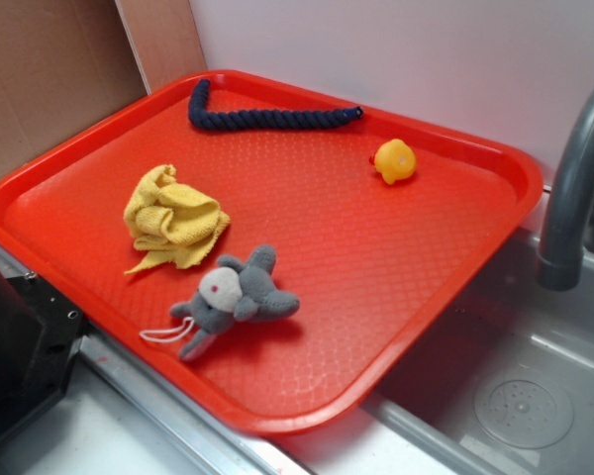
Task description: Grab the gray animal.
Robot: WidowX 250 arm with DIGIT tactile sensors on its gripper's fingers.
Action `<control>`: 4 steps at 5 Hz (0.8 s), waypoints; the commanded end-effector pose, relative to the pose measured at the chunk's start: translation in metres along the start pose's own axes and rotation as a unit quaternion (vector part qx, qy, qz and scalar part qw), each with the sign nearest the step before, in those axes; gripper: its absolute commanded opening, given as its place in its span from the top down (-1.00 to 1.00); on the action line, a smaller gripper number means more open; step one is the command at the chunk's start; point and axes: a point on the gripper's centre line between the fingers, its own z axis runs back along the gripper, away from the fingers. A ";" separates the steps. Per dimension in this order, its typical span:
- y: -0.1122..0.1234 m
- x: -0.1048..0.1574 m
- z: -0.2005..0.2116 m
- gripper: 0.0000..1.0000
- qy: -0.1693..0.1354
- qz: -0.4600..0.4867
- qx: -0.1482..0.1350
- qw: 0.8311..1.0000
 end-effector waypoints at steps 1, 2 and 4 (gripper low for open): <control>0.000 0.000 0.000 -1.00 0.000 0.000 0.000 1.000; -0.048 -0.007 -0.051 -1.00 -0.031 -0.055 -0.067 0.996; -0.103 -0.027 -0.150 -1.00 -0.034 -0.013 -0.076 0.996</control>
